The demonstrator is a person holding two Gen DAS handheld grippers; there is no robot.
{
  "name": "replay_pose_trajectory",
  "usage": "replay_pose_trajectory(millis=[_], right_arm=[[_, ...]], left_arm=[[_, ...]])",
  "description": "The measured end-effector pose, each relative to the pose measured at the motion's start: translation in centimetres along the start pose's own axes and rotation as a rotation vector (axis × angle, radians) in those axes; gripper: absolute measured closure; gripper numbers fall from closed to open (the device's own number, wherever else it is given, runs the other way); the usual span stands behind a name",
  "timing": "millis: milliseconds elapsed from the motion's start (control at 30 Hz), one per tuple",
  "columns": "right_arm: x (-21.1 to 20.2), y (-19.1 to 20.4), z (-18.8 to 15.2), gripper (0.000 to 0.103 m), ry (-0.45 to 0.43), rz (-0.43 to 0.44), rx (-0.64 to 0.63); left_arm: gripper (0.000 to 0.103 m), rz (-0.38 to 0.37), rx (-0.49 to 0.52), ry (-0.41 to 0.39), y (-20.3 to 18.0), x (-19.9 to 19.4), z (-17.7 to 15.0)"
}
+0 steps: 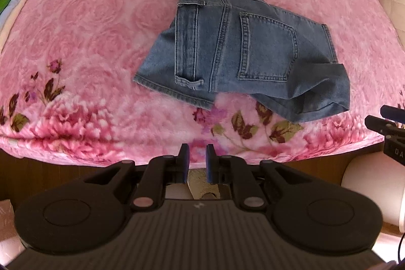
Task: Fold clothes
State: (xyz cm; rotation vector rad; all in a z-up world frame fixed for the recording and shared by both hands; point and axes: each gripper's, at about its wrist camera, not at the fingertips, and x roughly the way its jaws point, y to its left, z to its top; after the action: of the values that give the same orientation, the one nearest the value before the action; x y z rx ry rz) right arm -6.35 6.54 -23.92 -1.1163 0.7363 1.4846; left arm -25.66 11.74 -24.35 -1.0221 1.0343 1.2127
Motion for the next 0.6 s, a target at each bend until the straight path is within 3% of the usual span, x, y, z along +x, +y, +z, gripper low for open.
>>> replay_pose_trajectory(millis=[267,600], right_arm=[[-1.2,-2.4,-3.1,0.064,-0.031,0.029,-0.056],[-2.0,-4.3,-4.7,0.064,-0.146,0.062,-0.104]], left_arm=[[0.094,0.034,-0.087,-0.002,-3.1,-0.8,-3.3],[0.094,0.057,-0.187,-0.01,-4.9,-1.1,-6.1]])
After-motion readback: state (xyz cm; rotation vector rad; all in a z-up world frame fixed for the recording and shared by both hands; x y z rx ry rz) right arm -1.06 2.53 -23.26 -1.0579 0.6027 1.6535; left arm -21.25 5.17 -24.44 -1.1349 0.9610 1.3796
